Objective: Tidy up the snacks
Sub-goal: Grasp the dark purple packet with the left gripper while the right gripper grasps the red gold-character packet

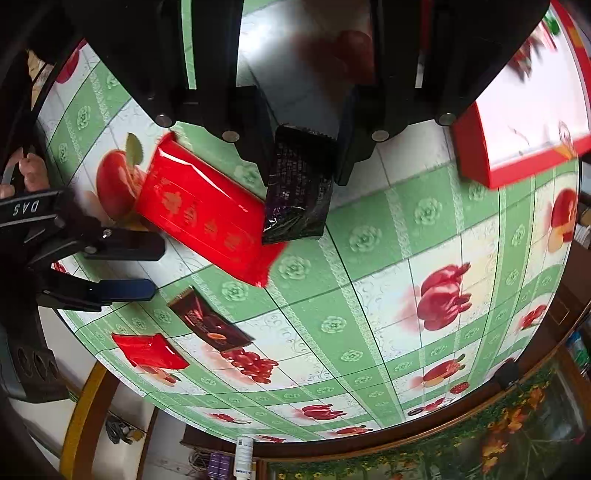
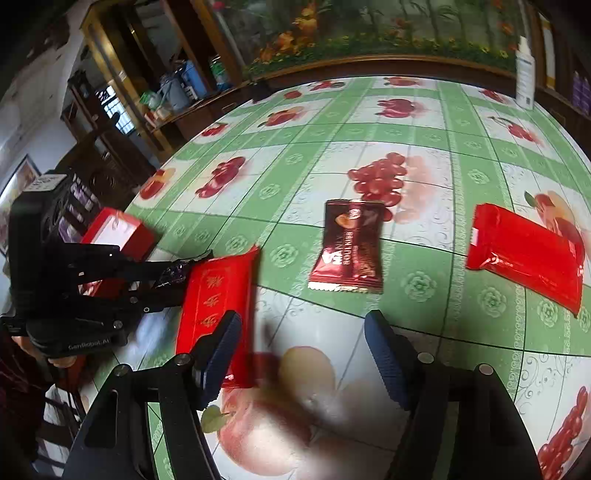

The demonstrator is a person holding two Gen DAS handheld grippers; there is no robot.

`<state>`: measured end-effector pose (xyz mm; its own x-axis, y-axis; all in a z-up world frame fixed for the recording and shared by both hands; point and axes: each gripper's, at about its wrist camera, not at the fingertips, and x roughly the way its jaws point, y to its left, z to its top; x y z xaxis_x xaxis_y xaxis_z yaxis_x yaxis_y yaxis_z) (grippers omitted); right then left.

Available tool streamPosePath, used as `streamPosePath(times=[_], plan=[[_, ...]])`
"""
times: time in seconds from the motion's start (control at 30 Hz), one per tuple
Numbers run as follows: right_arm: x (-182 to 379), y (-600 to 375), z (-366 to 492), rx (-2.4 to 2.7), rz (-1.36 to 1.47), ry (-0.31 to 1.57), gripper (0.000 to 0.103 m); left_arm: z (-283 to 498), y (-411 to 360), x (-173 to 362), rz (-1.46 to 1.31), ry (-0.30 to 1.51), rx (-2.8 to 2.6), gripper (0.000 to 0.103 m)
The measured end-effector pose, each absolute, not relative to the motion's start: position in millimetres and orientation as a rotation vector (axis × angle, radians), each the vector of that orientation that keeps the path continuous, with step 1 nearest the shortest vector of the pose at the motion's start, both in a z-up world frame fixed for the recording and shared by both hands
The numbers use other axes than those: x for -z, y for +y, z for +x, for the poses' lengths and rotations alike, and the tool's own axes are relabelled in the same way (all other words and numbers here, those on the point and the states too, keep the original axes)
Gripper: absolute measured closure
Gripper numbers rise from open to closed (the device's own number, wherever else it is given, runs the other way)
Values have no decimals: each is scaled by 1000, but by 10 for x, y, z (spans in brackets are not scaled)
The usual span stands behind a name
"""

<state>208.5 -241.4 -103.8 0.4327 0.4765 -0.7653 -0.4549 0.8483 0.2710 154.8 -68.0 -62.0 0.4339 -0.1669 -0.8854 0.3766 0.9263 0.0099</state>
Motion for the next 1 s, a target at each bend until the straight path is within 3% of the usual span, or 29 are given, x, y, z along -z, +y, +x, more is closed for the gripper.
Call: streamPosePath(times=[0.13, 0.27, 0.47, 0.73, 0.8, 0.87, 0.93, 1.0], plan=[[1035, -2287, 2002, -604, -29, 953, 31, 1383, -649, 616, 147, 1071, 264, 77], [1044, -2106, 1896, -596, -111, 935, 22, 1179, -583, 620, 60, 1069, 221, 78], [1071, -1820, 1788, -567, -160, 923, 17, 899, -422, 621, -49, 1067, 197, 78], [1139, -1539, 1743, -467, -236, 922, 14, 642, -304, 620, -102, 1070, 189, 78], [1135, -1534, 1737, -459, -237, 923, 16, 613, -290, 620, -113, 1072, 186, 78], [1105, -1560, 1706, -457, -236, 910, 42, 594, -292, 618, -118, 1074, 184, 77], [1084, -1605, 1680, -456, -235, 918, 55, 578, -297, 617, -111, 1071, 179, 77], [1086, -1652, 1642, -455, -237, 919, 55, 565, -314, 620, -106, 1066, 169, 77]])
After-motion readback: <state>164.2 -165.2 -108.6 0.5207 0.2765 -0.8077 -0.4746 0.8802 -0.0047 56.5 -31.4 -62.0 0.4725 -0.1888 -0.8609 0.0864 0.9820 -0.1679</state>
